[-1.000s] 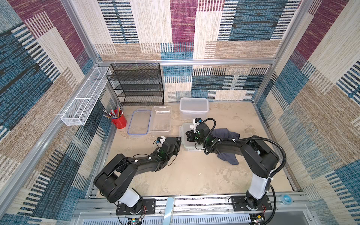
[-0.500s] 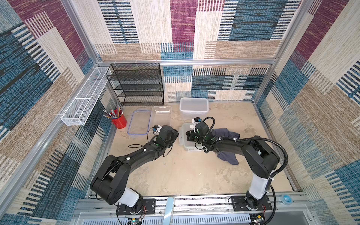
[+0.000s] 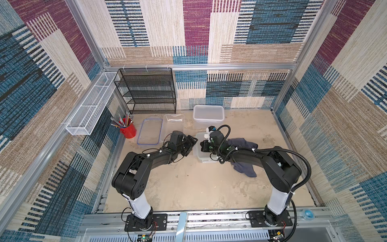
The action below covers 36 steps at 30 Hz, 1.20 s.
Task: Wipe the insides of the lunch boxes
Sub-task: Open the lid of the lunch box.
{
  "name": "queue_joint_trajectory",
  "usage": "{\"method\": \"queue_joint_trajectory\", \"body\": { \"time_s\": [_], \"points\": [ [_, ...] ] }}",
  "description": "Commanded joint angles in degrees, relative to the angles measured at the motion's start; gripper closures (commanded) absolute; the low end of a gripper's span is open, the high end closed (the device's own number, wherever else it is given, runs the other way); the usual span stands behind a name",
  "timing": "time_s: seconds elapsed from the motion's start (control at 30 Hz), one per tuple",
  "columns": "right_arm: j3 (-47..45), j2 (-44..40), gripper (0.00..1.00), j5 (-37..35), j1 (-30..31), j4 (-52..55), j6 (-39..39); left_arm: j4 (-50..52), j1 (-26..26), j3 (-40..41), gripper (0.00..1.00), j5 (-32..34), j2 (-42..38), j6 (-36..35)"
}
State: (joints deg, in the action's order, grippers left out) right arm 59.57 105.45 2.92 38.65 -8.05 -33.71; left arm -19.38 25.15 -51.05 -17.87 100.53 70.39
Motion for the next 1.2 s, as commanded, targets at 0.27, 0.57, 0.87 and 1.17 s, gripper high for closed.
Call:
{"method": "queue_joint_trajectory", "body": {
  "time_s": [0.27, 0.57, 0.87, 1.17],
  "points": [
    [-1.4, 1.1, 1.00, -1.6, 0.0, 22.5, 0.1, -7.1, 0.0, 3.3, 0.53, -0.4, -2.7, 1.6],
    [-1.4, 0.0, 1.00, -1.8, 0.0, 22.6, -0.1, -6.7, 0.0, 1.0, 0.69, -3.1, 0.4, 1.5],
    [0.1, -3.8, 0.83, -3.3, 0.0, 24.7, 1.0, -6.8, -0.1, 1.1, 1.00, -2.7, -0.4, 1.9],
    [5.9, -16.4, 0.52, -8.3, 0.0, 30.4, 3.6, -6.6, 0.0, -0.4, 1.00, -4.6, -2.8, 1.6]
  ]
}}
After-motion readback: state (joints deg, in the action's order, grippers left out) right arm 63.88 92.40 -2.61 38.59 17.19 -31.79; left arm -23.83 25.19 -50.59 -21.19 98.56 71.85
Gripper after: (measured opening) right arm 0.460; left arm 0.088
